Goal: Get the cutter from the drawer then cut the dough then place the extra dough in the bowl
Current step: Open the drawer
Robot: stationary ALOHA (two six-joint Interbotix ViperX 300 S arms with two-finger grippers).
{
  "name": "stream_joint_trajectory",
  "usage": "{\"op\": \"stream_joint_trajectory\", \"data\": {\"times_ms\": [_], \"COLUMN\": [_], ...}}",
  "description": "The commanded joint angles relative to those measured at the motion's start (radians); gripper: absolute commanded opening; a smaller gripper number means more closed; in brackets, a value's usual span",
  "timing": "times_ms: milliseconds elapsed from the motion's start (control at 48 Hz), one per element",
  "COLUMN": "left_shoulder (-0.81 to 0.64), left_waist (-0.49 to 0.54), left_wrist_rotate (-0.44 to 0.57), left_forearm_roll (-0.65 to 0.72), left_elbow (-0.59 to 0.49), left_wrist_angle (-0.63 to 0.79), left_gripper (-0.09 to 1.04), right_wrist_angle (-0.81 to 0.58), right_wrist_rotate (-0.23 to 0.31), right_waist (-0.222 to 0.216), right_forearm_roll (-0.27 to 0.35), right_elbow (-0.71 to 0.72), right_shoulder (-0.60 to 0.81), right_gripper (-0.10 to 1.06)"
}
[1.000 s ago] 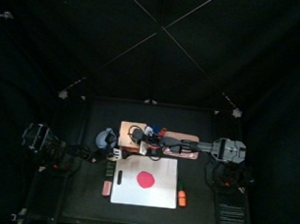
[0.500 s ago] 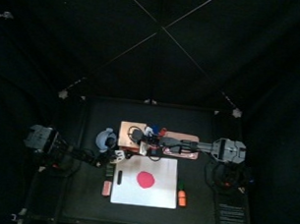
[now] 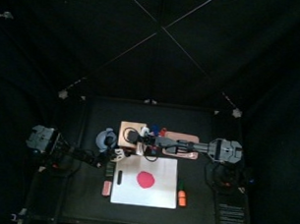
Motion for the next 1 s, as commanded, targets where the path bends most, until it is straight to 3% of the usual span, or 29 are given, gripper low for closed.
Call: {"op": "stream_joint_trajectory", "data": {"times_ms": [21, 333, 875, 1000], "left_shoulder": [0.003, 0.012, 0.049, 0.043], "left_waist": [-0.002, 0.006, 0.017, 0.014], "left_wrist_rotate": [0.003, 0.020, 0.064, 0.097], "left_forearm_roll": [0.003, 0.000, 0.012, 0.000], "left_elbow": [-0.023, -0.026, -0.049, -0.051], "left_wrist_angle": [-0.008, -0.032, -0.052, -0.066], "left_gripper": [0.94, 0.81, 0.79, 0.74], "right_wrist_angle": [0.021, 0.021, 0.034, 0.034], "right_wrist_rotate": [0.006, 0.003, 0.008, 0.008], "right_waist": [0.003, 0.008, 0.012, 0.012], "right_forearm_roll": [0.014, 0.037, 0.038, 0.037], "right_elbow": [0.023, 0.035, 0.037, 0.037], "right_shoulder": [0.000, 0.000, 0.002, 0.002], "right_gripper": [0.05, 0.05, 0.05, 0.05]}}
